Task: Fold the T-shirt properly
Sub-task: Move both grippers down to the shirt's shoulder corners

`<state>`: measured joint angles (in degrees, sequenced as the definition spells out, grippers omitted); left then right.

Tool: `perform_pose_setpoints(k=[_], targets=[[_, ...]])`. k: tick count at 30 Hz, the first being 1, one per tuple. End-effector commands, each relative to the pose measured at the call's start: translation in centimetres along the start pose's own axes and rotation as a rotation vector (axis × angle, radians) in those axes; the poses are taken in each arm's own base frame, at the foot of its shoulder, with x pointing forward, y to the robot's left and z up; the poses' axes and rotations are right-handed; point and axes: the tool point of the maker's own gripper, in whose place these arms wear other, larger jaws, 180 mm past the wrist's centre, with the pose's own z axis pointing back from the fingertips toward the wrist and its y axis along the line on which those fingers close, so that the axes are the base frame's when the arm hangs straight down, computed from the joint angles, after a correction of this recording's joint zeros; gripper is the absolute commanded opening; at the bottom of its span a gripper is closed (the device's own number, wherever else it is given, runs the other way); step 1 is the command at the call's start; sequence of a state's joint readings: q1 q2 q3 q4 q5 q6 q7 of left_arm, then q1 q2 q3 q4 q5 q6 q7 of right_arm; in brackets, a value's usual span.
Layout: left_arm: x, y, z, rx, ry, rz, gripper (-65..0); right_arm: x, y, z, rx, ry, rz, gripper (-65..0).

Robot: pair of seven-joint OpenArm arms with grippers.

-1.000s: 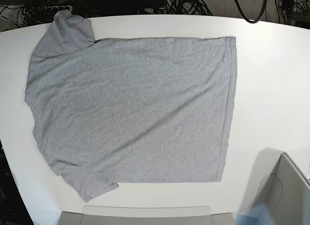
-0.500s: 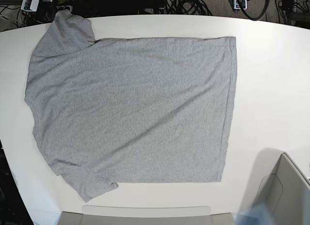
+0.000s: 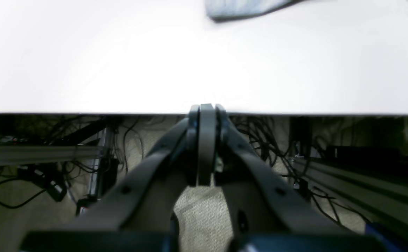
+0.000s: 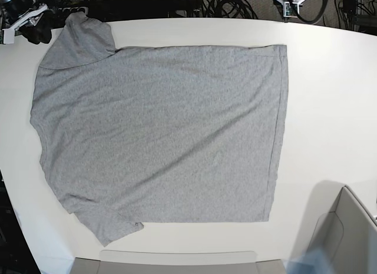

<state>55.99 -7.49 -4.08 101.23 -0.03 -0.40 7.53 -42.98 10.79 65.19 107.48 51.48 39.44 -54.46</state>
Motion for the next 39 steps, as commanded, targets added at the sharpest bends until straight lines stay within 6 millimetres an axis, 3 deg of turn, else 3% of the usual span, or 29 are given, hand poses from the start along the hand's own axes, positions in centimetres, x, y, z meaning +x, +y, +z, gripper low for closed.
perform_pose_setpoints(k=[1, 4, 7, 15, 22, 27, 34, 39], targets=[[0.6, 0.3, 0.3, 0.008, -0.026, -0.003, -64.6, 0.2, -1.6, 0.4, -0.046, 0.002, 0.011, -43.5], [0.8, 0.3, 0.2, 0.009, -0.032, -0.001, -64.6, -1.1, -4.4, -0.3, -0.143, 0.054, -0.009, -43.7], [1.1, 0.2, -0.1, 0.009, -0.041, 0.001, -64.6, -2.6, -5.2, -0.9, -0.160, 0.067, -0.056, -44.4], [1.2, 0.2, -0.1, 0.009, -0.044, 0.003, -64.6, -4.7, -2.0, -4.1, -0.032, 0.108, -0.118, -44.4], [1.2, 0.2, -0.1, 0.009, -0.044, 0.003, -64.6, -7.2, -0.6, -6.5, 0.040, 0.160, -0.198, -44.4], [1.4, 0.2, -0.1, 0.011, -0.048, 0.003, -64.6, -7.5, -0.1, -7.0, 0.055, 0.161, -0.214, -44.4], [6.1, 0.4, 0.8, 0.011, -0.167, 0.016, -64.6, -9.0, 1.4, -6.6, 0.107, 0.220, -0.248, -44.4], [6.6, 0.4, 0.9, 0.011, -0.178, 0.016, -64.6, -9.7, 2.6, -5.6, 0.132, 0.207, -0.287, -44.4]])
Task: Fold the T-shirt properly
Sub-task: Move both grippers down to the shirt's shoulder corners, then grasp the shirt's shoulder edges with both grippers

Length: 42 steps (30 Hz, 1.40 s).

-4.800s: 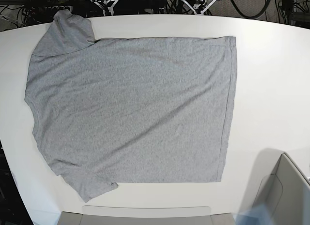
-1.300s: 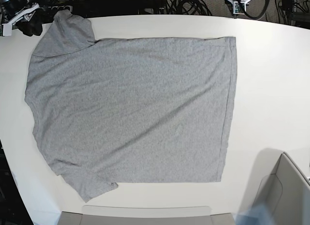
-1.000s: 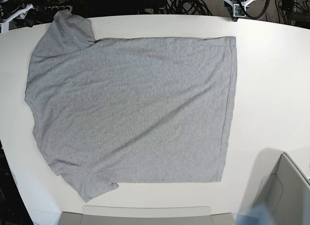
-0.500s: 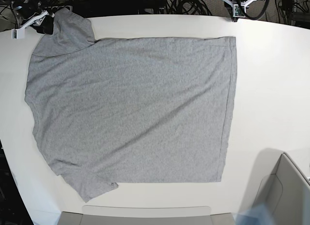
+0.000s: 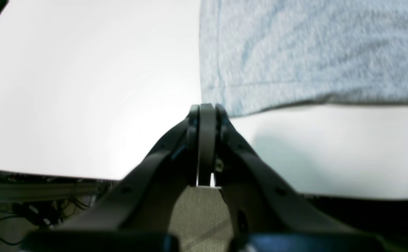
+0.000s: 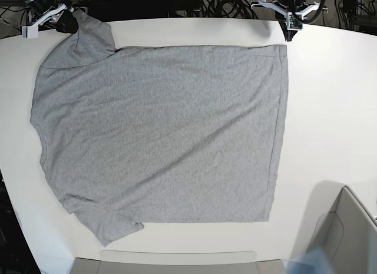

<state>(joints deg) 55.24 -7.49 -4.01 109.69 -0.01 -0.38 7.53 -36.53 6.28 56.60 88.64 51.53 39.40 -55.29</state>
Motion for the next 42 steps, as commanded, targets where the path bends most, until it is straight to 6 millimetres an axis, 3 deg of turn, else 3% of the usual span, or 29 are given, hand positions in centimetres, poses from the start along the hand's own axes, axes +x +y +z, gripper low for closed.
perform_pose_setpoints(k=[1, 6, 12, 20, 28, 38, 40, 42], targets=[[0.4, 0.1, 0.4, 0.003, -0.019, -0.002, -64.6, -2.1, -0.8, 0.7, -0.036, 0.108, 0.028, -44.4], [0.0, -1.6, 0.3, -0.042, 0.010, 0.009, -64.6, -2.1, -0.3, 1.2, -0.019, 0.094, 0.021, -44.4], [-0.6, -3.3, 0.5, -0.087, 0.047, 0.020, -64.6, -1.0, 0.2, 0.4, -0.004, 0.067, 0.033, -44.4], [0.1, -3.3, 0.6, -0.087, 0.032, 0.022, -64.6, 0.6, 0.3, 0.1, -0.041, 0.063, 0.113, -44.4], [0.0, -3.3, 0.6, -0.086, 0.034, 0.022, -64.6, 1.0, 1.5, 0.0, -0.031, 0.043, 0.137, -44.5], [-0.1, -3.3, 0.5, -0.085, 0.037, 0.022, -64.6, 1.3, 1.2, -0.9, -0.045, 0.046, 0.136, -44.6], [-0.1, -3.3, 0.5, -0.085, 0.037, 0.022, -64.6, 1.6, 1.4, -1.2, -0.041, 0.042, 0.139, -48.3], [-0.1, -3.3, 0.5, -0.085, 0.037, 0.022, -64.6, 1.6, 1.4, -1.3, -0.040, 0.041, 0.138, -56.3]])
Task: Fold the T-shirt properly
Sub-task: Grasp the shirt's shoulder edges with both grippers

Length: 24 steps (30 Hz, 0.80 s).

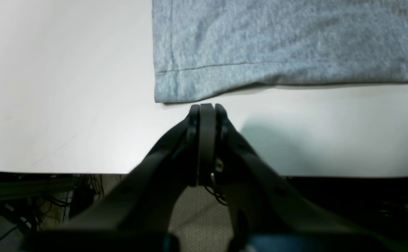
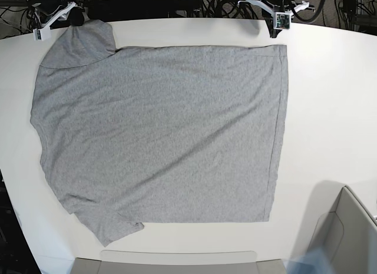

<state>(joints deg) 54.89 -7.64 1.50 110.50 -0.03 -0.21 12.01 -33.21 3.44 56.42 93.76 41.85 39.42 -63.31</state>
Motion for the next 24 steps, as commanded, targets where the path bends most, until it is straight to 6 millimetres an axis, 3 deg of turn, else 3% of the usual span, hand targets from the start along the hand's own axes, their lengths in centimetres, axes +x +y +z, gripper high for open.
perform_pose_setpoints(k=[1, 2, 8, 14, 17, 19, 24], targets=[[0.5, 0.2, 0.3, 0.005, -0.021, -0.002, -64.6, 3.1, 0.5, 0.2, 0.021, -0.120, 0.029, -61.0], [0.5, 0.2, 0.3, 0.005, -0.021, -0.002, -64.6, 3.1, 0.5, 0.2, 0.021, -0.120, 0.029, -65.0], [2.3, 0.3, 0.5, 0.006, -0.070, 0.003, -64.6, 2.2, 0.2, 1.0, 0.009, -0.101, 0.034, -65.0], [4.9, 0.2, 1.0, 0.003, -0.146, 0.023, -64.6, 3.8, 2.0, 3.0, 0.030, -0.159, 0.102, -65.0], [5.5, -0.1, 0.6, -0.023, -0.164, 0.142, -64.0, 3.9, 1.9, 3.1, 0.018, -0.155, 0.118, -65.0], [6.2, -0.7, 0.2, -0.081, -0.173, 0.272, -61.0, 3.9, 1.8, 3.0, 0.009, -0.150, 0.122, -65.0], [8.3, -1.8, 0.2, -0.278, -0.220, 0.567, -46.6, 3.9, 1.5, 3.0, -0.003, -0.140, 0.131, -65.0]])
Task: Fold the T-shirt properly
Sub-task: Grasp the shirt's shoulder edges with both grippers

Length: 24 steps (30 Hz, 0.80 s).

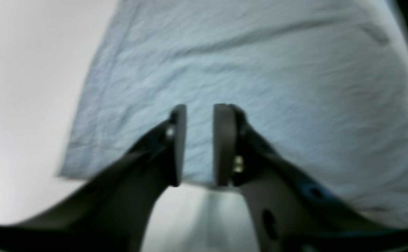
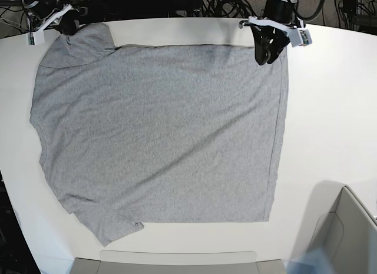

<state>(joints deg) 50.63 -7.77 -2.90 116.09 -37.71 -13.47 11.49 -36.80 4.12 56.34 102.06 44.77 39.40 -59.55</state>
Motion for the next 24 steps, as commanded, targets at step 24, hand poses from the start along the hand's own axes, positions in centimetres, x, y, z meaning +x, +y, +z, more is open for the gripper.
perform_pose_setpoints(k=[24], targets=[[-5.3, 11.2, -1.2, 0.132, 0.330, 0.105, -44.1, 0.5, -0.1, 0.6, -0.002, -0.016, 0.027, -65.0]])
